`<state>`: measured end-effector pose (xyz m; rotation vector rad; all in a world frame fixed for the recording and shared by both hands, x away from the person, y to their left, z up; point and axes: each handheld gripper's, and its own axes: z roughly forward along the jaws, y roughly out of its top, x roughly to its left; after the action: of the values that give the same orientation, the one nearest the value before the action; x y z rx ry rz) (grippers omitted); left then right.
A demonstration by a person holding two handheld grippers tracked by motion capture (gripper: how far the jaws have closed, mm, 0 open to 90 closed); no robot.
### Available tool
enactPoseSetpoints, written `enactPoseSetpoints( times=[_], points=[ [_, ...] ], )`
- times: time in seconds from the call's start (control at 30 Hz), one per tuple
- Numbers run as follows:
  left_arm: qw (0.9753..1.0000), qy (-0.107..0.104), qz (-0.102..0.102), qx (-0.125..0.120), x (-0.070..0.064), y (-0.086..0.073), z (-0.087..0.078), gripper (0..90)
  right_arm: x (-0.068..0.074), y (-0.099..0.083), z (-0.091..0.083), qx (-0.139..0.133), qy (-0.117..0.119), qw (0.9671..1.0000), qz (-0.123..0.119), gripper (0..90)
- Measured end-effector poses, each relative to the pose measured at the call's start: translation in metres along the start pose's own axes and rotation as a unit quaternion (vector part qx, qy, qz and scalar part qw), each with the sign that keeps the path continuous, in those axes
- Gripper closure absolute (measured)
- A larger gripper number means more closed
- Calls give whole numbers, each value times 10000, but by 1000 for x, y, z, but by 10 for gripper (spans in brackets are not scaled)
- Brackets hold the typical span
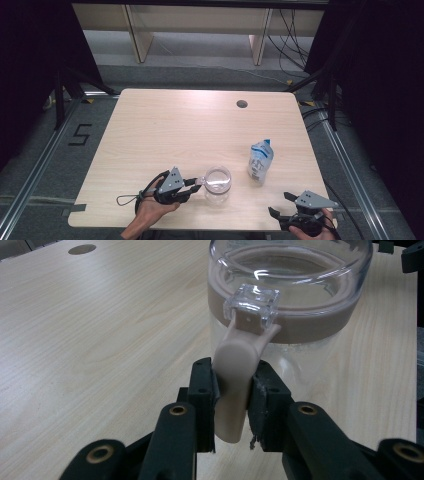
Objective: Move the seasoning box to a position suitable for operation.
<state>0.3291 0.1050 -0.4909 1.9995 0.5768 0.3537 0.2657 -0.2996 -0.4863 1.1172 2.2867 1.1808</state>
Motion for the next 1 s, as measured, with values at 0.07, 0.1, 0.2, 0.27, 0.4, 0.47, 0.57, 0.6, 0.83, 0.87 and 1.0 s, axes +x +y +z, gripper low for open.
enactPoseSetpoints(
  times=[0.07,0.1,0.2,0.27,0.4,0.47,0.57,0.6,0.83,0.87,1.0],
  points=[
    [10000,6,-24,2,0,0,0,734,0,0,1,-19,59,10000,25,233],
    [10000,-24,-32,-20,0,0,0,724,0,0,1,-28,-21,10000,-15,232],
    [10000,-14,0,-20,-1,1,-3,686,1,0,2,4,97,9999,45,233],
    [10000,19,-42,36,-2,1,-5,635,0,0,1,-45,41,10000,-31,233],
    [9999,-12,-117,-1,-4,0,-7,578,0,0,1,-52,63,10000,-24,238],
    [9998,16,-213,23,-4,1,-10,538,1,0,2,1,133,9999,2,238],
    [9995,-11,-322,-36,-2,1,-13,509,2,1,1,1,97,10000,4,238],
    [9994,22,-345,-42,-2,1,-14,498,2,1,1,-7,100,9999,-2,238],
    [9978,-59,-650,-124,-1,1,-21,467,1,1,2,-132,124,9998,-114,257],
    [9972,-111,-721,-172,-1,1,-22,467,4,2,1,-83,98,9999,16,261],
    [9961,-104,-836,-266,-2,3,-26,466,5,4,1,-239,226,9994,-126,282]
  ],
)
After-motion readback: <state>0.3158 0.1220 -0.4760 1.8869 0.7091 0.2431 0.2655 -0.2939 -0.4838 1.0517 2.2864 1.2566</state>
